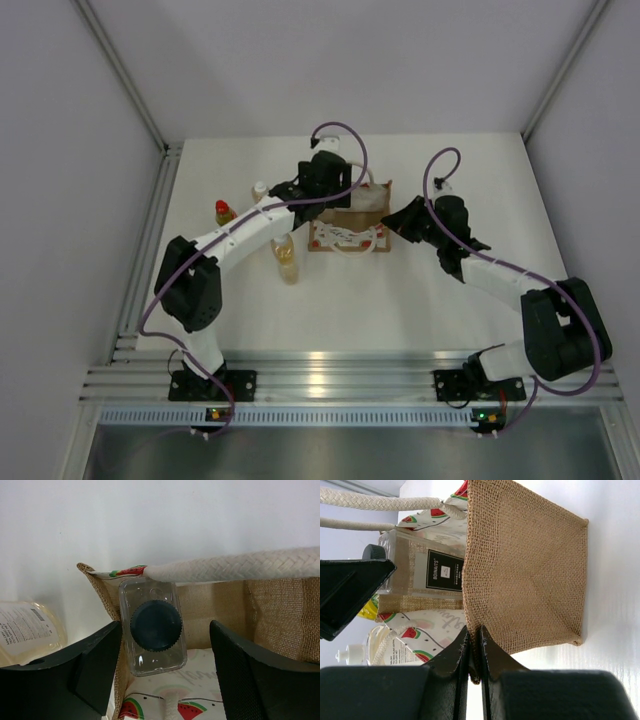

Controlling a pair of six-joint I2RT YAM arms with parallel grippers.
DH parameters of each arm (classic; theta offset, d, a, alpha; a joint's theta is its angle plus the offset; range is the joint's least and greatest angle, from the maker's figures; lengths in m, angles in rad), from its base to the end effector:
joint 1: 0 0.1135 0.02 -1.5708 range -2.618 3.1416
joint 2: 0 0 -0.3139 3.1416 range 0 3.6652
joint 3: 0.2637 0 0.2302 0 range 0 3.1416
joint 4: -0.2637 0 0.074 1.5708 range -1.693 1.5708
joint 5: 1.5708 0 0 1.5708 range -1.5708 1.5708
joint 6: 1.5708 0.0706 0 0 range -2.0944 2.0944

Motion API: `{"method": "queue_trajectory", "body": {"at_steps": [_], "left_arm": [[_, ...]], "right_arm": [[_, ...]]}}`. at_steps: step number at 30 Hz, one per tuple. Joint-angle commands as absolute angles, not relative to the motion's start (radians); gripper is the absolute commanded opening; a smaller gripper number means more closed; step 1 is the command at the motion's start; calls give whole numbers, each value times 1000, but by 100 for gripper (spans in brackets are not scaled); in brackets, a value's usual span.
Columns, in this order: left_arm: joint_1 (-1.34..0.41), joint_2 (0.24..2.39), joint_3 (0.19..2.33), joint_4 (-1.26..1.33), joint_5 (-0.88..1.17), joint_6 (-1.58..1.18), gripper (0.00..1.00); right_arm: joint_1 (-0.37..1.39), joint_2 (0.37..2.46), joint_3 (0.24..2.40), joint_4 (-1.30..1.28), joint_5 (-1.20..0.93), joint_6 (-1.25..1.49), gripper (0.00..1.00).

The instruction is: Take the personal care products out of the canvas bag

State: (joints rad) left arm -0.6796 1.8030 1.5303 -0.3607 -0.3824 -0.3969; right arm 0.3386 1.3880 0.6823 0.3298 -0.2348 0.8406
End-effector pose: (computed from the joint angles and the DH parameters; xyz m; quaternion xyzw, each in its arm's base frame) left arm 0.3548 -0.2528 0.3343 0.0384 0.8793 -0.0818 0.4677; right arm 0.2810 0.1164 0.2713 0.1401 0.8117 0.3911 0.4105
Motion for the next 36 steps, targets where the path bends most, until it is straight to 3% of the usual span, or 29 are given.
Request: {"method": "queue_trajectory", "body": {"at_steps": [1, 17, 36], "left_arm": [[-675, 1841, 1555, -373, -382, -399, 75], [-675, 1801, 1531, -384, -483, -416, 74], [-684, 1692, 1488, -383, -468, -460, 78]], "right_arm": [[362, 1408, 699, 376, -250, 825, 0], [362, 1410, 699, 380, -252, 830, 0], [365, 1411, 707, 377, -255, 830, 0]]}}
